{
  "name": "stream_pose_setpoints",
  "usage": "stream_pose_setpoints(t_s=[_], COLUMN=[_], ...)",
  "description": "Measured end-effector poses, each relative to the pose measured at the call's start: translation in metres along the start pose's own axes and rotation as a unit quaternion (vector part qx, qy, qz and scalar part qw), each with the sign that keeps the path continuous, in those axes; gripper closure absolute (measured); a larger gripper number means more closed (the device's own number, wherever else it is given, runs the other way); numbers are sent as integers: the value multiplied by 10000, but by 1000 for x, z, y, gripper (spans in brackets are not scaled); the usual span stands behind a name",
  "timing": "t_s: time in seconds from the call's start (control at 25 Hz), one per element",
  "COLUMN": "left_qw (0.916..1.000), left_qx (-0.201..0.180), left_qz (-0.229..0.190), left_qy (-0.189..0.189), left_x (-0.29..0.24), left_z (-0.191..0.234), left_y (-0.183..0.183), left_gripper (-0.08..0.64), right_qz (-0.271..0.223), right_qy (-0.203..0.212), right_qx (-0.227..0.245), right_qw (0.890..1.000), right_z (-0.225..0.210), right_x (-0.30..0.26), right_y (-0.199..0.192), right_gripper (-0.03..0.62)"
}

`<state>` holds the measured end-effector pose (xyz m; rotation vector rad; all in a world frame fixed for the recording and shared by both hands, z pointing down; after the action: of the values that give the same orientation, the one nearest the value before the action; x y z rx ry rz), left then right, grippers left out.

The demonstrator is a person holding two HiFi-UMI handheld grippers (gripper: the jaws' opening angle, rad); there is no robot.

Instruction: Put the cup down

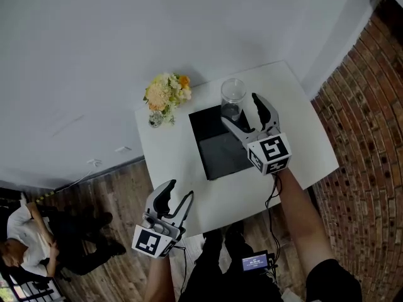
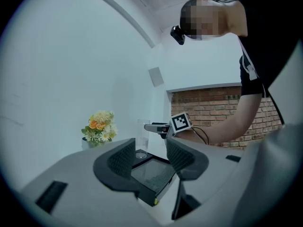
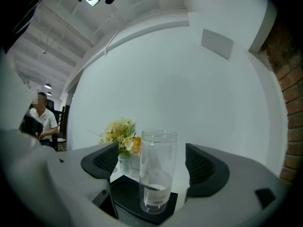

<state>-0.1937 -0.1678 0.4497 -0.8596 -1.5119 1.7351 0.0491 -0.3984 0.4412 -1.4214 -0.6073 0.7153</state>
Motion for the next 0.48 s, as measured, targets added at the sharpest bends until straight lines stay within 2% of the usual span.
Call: stream_pose_setpoints(t_s=[0.48], left_qw=[9999], left_qx=[-104], left_qz=[19], left_qy=[18], left_x=[21], left_z=[-11], left_y=[10], left_gripper=[350], right_qz=[168], right_qy=[21], right_qx=[-107], right_qw=[9998], right_z=[31], right_x=[59], right_y=[17], right_gripper=[144])
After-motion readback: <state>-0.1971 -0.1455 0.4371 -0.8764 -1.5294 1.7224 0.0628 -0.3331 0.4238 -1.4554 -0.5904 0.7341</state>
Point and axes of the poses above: the fingertips, and each gripper's own axes: x backward along the fingers, z to its left, y out of its top, the point moved 10 cm from there along x, backward along the fingers, and after that the axes turned 1 degree about -y, right-handed, at the moved point
